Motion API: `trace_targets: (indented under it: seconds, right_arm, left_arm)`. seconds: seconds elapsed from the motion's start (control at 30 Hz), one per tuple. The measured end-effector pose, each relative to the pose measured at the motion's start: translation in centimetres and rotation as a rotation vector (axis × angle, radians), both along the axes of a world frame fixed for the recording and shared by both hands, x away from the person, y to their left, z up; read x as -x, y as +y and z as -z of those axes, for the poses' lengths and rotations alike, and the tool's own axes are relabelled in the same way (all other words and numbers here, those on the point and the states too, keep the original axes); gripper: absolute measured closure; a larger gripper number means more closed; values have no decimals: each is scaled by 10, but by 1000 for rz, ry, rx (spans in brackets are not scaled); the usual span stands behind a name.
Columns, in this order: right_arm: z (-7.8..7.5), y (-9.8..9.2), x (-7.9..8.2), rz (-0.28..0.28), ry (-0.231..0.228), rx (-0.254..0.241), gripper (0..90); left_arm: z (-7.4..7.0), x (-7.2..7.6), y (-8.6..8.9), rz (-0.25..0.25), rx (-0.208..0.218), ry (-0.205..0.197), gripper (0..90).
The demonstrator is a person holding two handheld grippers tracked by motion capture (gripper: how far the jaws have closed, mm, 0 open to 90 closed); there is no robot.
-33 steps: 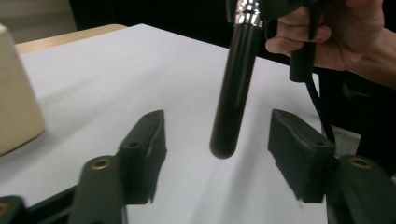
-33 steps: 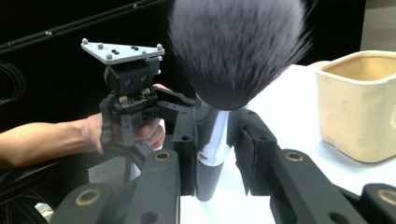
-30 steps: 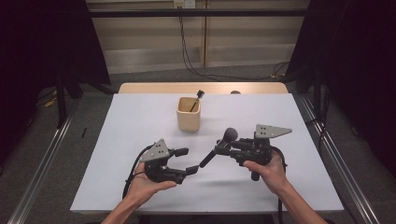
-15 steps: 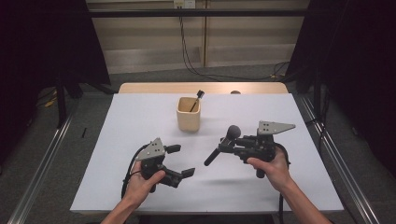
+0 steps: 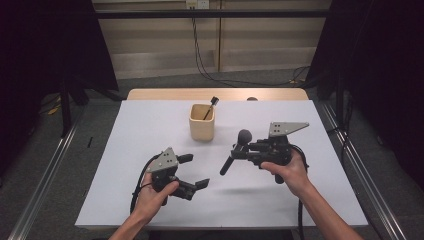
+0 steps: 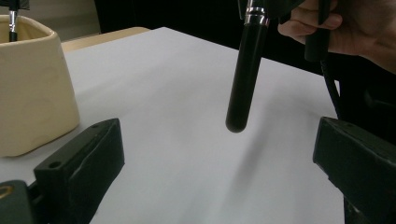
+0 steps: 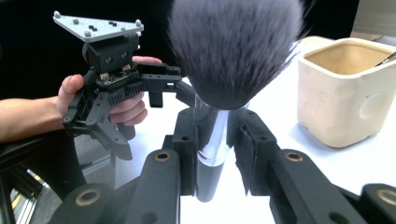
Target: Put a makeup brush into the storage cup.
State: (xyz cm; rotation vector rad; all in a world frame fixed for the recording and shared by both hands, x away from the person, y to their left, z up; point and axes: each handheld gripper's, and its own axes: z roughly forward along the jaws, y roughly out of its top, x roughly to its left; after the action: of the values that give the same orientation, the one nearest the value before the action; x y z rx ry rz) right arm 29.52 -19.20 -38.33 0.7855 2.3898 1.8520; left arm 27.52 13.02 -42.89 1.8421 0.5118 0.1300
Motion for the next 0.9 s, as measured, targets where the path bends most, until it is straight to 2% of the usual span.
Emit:
trace_targets:
  seconds: [0.3,0.53,0.9]
  right_arm:
    - [-4,10,-10,-32,51,88,716]
    - [-8,17,-13,-52,56,146,716]
    - [-14,28,-18,-75,81,246,716]
  left_arm:
    - [0,0,-5,12,-4,-4,23]
    - [0,-3,-13,25,-8,3,26]
    - [-3,-11,-23,49,-15,-9,37]
